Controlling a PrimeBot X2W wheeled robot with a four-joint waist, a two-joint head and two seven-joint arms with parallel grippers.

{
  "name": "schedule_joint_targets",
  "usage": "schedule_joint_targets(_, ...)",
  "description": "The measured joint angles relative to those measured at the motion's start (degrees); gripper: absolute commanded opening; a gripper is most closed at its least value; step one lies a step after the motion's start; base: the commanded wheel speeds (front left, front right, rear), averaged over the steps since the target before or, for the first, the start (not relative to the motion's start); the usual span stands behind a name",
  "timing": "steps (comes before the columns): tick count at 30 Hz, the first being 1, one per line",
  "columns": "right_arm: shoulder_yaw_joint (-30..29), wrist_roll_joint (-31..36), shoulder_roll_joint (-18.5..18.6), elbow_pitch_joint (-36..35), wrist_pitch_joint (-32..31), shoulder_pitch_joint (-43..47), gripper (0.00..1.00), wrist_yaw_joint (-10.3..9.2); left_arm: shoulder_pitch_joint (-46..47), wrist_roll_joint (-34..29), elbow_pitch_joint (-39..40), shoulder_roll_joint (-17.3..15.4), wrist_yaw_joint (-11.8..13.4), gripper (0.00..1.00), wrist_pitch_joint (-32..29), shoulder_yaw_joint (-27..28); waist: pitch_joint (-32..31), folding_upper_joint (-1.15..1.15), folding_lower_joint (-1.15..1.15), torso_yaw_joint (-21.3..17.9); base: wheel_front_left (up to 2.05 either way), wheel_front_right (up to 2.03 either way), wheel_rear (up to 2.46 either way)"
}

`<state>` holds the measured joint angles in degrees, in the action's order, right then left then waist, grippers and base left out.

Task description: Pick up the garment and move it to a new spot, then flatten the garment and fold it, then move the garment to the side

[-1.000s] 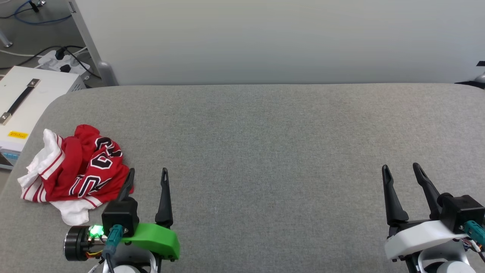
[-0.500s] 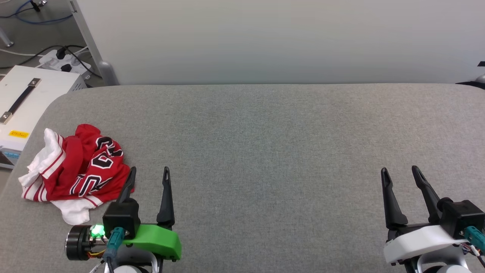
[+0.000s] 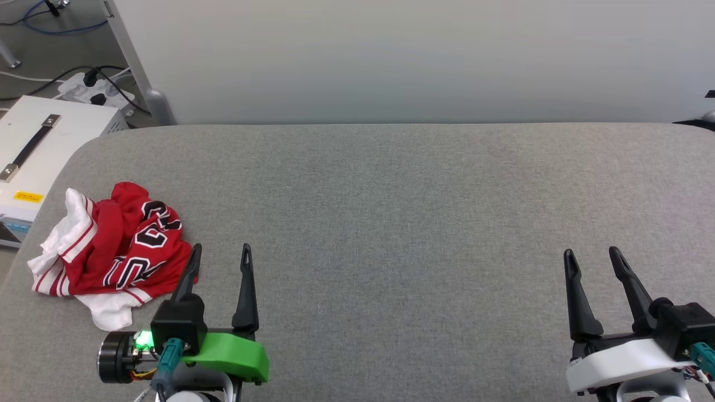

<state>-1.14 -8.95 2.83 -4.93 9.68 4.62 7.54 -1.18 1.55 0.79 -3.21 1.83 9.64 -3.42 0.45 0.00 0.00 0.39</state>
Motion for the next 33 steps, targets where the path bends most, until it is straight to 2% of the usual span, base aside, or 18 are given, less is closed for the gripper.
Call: schedule_joint_targets(33,0.3,-1.5,0.0,-0.1,4.3,2.3,1.00,0.00,-0.2,1.3,-1.3,0.1,0.0,1.00,4.5,-1.8,0.3,0.00,0.00,0.7,0.00,0.00,0.00)
